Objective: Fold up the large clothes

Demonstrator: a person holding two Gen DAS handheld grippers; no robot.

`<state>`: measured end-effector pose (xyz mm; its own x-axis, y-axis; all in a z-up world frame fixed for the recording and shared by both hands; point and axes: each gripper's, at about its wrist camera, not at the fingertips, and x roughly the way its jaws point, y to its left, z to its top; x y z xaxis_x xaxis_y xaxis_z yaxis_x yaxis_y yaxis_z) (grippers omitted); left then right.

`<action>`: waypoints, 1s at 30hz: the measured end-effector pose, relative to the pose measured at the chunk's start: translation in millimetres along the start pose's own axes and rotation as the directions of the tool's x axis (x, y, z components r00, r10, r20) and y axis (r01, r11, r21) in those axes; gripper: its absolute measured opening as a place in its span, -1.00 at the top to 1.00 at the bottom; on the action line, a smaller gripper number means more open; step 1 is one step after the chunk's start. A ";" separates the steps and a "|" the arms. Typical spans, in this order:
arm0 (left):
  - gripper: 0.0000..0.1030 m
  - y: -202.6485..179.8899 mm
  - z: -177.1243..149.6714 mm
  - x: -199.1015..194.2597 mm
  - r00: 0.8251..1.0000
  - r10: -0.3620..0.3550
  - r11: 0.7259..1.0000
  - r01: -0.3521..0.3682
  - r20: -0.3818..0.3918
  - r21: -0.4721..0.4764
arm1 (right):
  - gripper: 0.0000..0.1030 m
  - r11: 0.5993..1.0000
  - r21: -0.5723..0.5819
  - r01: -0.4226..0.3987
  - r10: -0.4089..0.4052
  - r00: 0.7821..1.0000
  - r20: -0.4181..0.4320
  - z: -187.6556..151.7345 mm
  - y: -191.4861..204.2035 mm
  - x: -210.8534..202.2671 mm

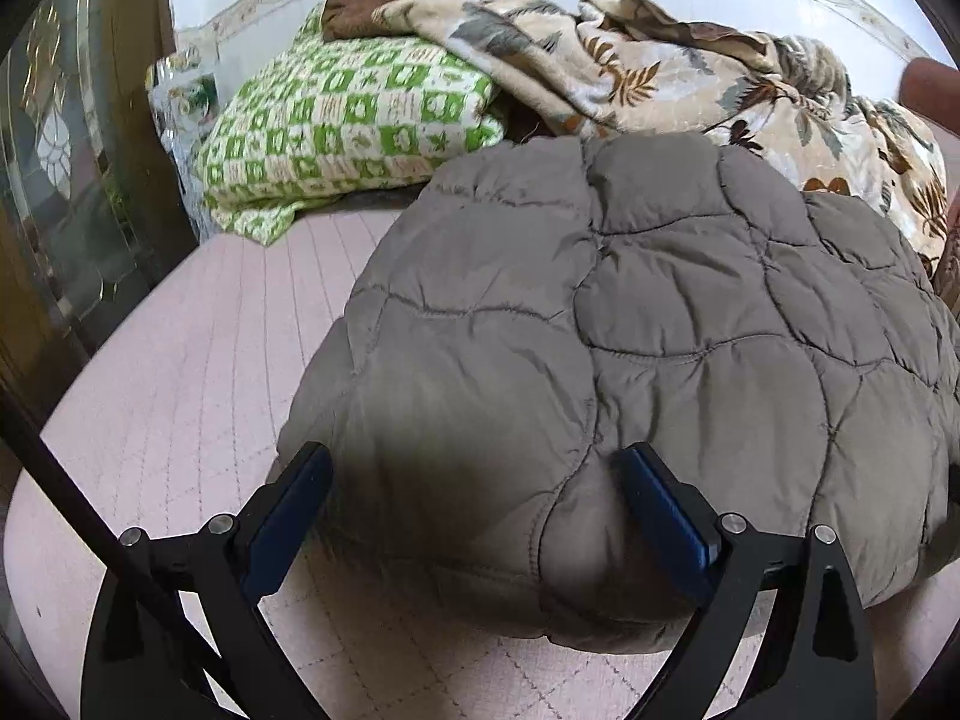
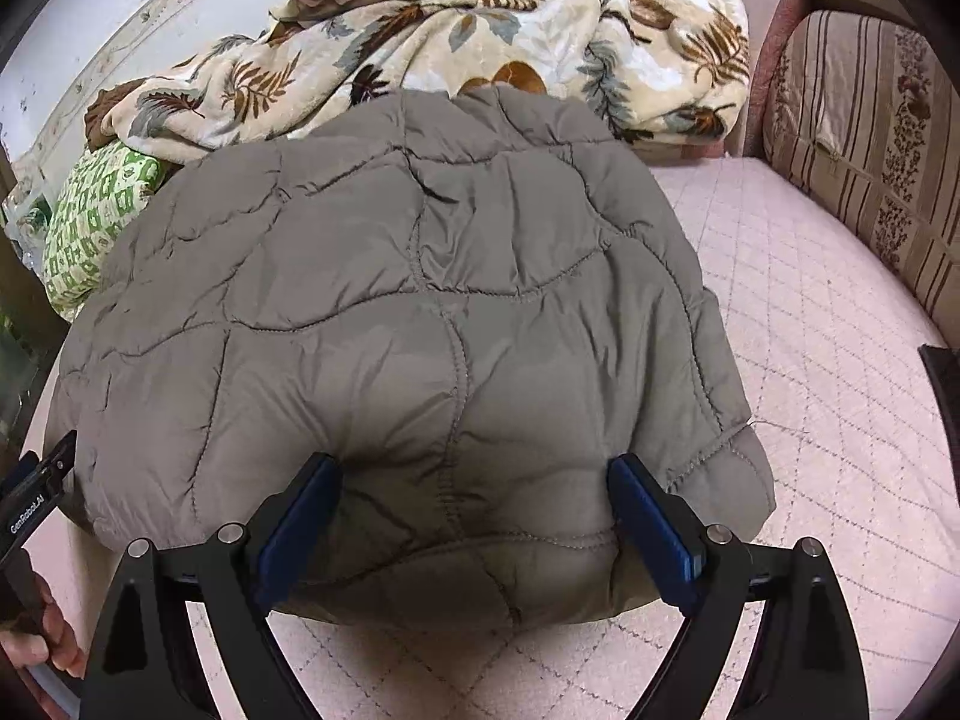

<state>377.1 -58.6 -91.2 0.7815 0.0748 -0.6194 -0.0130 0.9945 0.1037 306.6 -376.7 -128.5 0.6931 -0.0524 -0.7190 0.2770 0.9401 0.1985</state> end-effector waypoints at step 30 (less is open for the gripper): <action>-0.88 -12.6 2.2 -2.6 0.999 0.012 0.998 -0.014 0.034 0.054 | -0.85 0.996 -0.028 -0.084 0.086 0.995 0.051 0.6 19.6 -6.9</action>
<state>376.6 -71.4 -89.2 0.8018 0.0846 -0.5915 0.0097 0.9880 0.1543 307.7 -358.1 -119.3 0.7470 0.0114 -0.6648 0.1988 0.9503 0.2397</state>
